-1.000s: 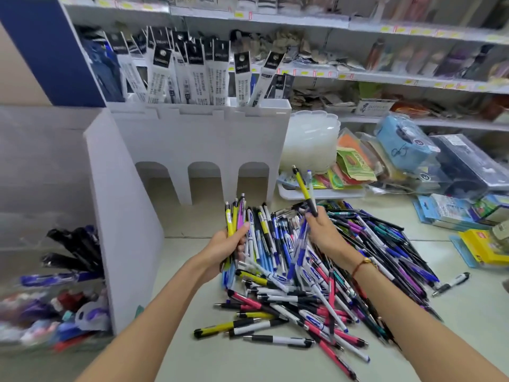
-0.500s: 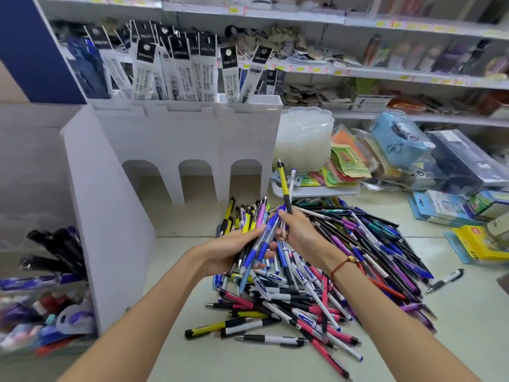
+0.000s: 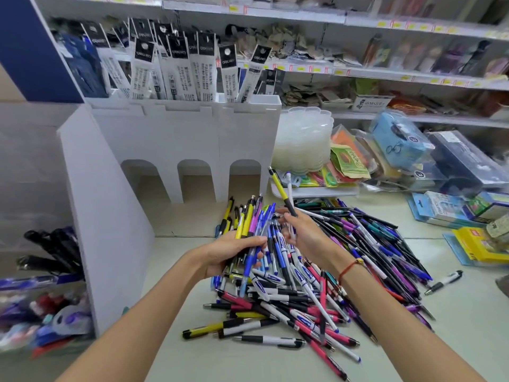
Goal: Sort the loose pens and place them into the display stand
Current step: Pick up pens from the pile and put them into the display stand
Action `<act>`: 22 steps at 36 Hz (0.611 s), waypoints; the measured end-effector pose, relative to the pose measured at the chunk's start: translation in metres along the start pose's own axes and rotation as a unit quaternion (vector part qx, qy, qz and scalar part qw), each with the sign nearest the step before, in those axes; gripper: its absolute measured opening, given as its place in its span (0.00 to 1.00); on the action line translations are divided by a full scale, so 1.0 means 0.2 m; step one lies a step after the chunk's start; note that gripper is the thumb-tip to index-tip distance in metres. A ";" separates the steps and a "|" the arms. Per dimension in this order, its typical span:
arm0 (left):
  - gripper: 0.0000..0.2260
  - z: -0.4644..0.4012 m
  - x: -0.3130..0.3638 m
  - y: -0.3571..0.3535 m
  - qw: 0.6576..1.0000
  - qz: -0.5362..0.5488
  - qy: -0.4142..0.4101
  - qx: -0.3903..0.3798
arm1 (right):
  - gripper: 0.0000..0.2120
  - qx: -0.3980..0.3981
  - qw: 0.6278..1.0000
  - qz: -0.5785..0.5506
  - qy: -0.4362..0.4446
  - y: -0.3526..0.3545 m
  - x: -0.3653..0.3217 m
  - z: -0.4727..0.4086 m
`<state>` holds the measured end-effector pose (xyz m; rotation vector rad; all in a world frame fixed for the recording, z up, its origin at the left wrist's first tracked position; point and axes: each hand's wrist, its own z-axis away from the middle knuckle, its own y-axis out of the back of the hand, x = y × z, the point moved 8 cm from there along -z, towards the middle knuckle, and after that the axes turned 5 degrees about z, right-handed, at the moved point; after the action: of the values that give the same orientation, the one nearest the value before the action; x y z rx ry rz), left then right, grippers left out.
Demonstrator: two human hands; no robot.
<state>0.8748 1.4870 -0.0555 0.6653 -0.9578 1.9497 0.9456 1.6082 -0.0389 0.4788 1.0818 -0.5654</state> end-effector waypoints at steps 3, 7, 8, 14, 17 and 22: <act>0.10 0.03 0.03 0.03 0.997 0.042 -0.037 0.054 | 0.12 -0.025 1.000 0.001 -0.011 0.02 0.00 0.04; 0.09 0.12 0.07 0.05 0.979 0.078 -0.117 0.145 | 0.10 -0.088 0.996 -0.011 -0.032 -0.01 -0.02 0.14; 0.09 0.15 0.08 0.05 0.973 0.094 -0.132 0.163 | 0.10 -0.106 0.994 -0.001 -0.032 -0.04 -0.03 0.17; 0.14 0.41 0.10 0.03 0.941 0.133 -0.201 0.237 | 0.11 -0.168 0.976 0.138 0.013 -0.23 -0.18 0.43; 0.14 0.58 0.12 0.01 0.919 0.168 -0.256 0.248 | 0.15 -0.168 0.953 0.242 0.076 -0.32 -0.28 0.56; 0.15 0.86 0.15 0.05 0.878 0.207 -0.319 0.290 | 0.26 -0.128 0.866 0.431 0.218 -0.53 -0.47 0.77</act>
<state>0.8672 1.3568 0.0596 1.6379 -0.9354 2.4881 0.9501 1.4504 0.0983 0.8073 1.2093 0.5018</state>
